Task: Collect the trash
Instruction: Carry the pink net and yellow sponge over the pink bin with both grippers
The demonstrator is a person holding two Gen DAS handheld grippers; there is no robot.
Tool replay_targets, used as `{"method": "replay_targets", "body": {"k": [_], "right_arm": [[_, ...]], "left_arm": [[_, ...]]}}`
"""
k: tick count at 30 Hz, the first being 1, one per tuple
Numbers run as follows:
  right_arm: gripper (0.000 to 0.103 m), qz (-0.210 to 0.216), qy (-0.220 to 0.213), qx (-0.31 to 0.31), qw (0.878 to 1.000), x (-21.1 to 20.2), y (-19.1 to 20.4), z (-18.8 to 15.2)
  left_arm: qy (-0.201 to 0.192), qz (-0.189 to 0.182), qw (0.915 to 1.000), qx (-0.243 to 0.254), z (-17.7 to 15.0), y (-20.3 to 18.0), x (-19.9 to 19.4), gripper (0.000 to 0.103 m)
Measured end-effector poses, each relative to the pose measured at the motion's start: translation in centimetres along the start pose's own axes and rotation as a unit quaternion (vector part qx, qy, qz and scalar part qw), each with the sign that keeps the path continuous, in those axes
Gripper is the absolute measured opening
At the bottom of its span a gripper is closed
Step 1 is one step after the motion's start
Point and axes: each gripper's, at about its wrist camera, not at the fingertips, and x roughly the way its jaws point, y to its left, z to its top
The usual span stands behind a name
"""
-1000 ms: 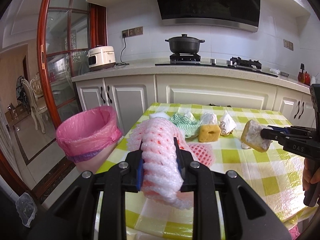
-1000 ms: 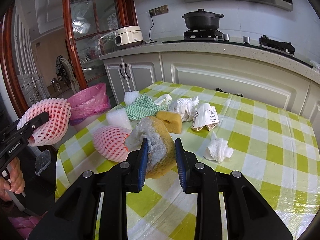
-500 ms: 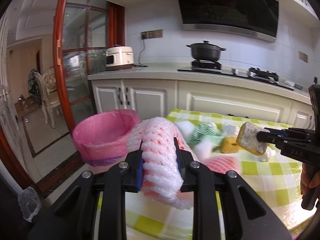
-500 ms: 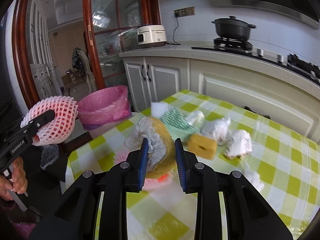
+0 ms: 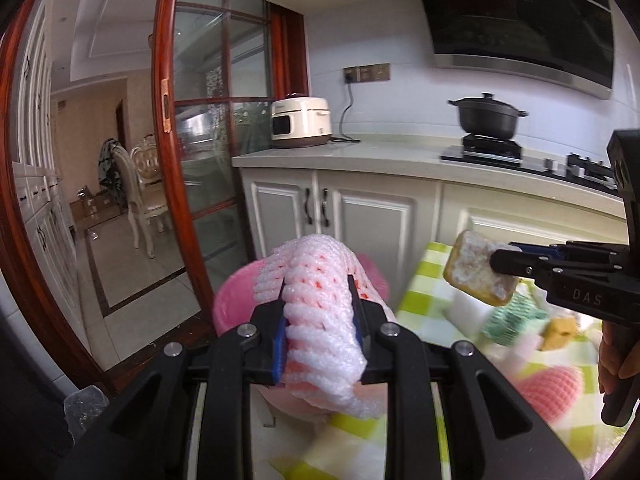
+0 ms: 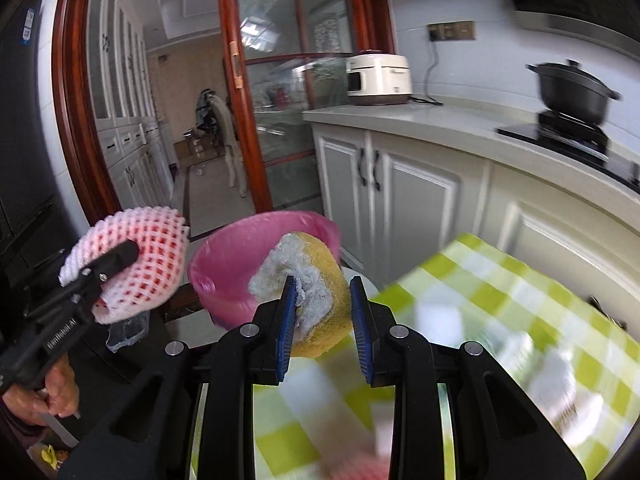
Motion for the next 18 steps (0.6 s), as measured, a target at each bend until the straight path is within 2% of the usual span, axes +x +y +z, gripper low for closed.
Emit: {"method": "replay_targets", "body": {"k": [8, 14, 16, 17, 18], "right_arm": [[0.028, 0.031, 0.017, -0.007, 0.999, 8.8, 1.5, 4.6], [0.029, 0.044, 0.044, -0.005, 0.998, 14.5, 1.7, 5.4], [0.032, 0.053, 0.055, -0.001, 0.997, 16.0, 1.5, 5.4], [0.038, 0.054, 0.059, -0.001, 0.997, 16.6, 1.5, 5.3], [0.046, 0.054, 0.059, 0.0, 0.997, 17.1, 1.4, 5.3]], "left_arm": [[0.017, 0.027, 0.9991, -0.029, 1.2, 4.3, 7.1, 0.024], [0.035, 0.025, 0.9972, -0.061, 1.2, 6.0, 12.5, 0.029], [0.041, 0.025, 0.9961, -0.074, 0.8, 6.5, 13.7, 0.033], [0.047, 0.025, 0.9948, -0.086, 0.5, 7.0, 14.4, 0.041], [0.05, 0.026, 0.994, -0.093, 0.2, 7.3, 14.6, 0.043]]}}
